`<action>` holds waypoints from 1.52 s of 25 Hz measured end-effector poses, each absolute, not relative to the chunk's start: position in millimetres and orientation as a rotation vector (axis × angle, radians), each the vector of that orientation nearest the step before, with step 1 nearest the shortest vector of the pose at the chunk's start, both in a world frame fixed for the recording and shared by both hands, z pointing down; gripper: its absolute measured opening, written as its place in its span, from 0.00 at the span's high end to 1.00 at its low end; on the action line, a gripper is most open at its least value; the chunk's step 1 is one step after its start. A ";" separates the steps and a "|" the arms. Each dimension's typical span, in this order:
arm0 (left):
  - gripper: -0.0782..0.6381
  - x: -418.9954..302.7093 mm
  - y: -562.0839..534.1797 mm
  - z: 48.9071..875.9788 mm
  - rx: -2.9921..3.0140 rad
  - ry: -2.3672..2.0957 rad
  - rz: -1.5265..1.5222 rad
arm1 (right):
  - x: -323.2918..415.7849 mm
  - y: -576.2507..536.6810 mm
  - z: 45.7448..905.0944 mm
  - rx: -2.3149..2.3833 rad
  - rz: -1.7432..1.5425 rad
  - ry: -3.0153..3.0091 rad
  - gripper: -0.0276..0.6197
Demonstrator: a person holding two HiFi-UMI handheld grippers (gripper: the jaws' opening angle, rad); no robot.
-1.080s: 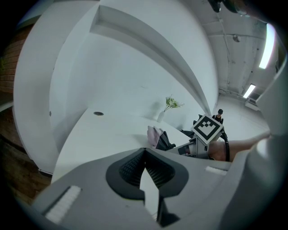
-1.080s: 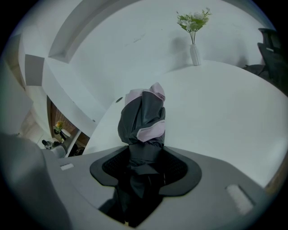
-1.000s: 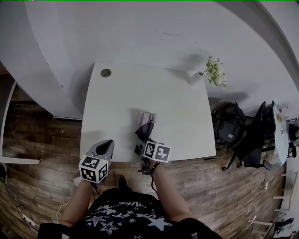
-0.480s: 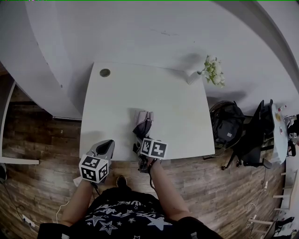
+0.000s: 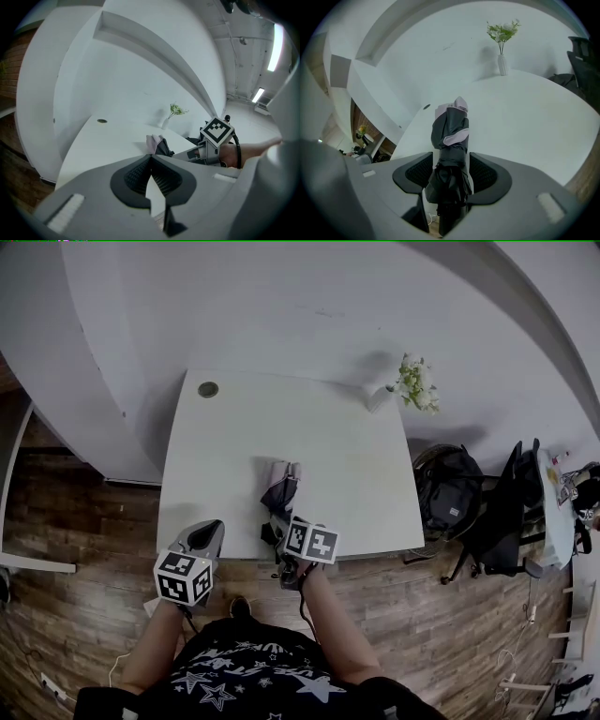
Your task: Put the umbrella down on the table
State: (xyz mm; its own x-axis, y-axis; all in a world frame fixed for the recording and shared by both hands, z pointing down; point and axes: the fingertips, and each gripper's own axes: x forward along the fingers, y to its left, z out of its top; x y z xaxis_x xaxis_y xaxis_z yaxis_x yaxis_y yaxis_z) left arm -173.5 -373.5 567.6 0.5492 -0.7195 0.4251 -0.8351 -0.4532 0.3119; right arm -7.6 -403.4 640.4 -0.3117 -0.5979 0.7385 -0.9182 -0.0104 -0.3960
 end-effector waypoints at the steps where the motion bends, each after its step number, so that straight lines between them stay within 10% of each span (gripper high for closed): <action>1: 0.89 -172.2 -371.7 565.4 2.306 -1.256 0.315 | -6.1 -401.6 636.6 1.574 1.243 -1.935 0.56; 18: 0.89 -131.3 -327.4 519.4 2.373 -1.337 0.272 | 23.2 -360.0 549.2 1.519 1.012 -2.269 0.94; 38: 0.89 -69.5 -234.8 503.1 2.388 -1.403 0.270 | 89.1 -268.7 518.1 1.513 0.908 -2.409 0.94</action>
State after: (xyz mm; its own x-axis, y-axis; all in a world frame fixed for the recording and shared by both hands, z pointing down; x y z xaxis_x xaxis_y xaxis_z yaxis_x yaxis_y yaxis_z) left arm -69.5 -234.8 503.1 0.4894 -0.8039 0.3380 -0.8719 -0.4439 0.2067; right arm 89.1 -268.7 518.1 -0.4775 -0.7657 0.4310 -0.8597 0.3056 -0.4094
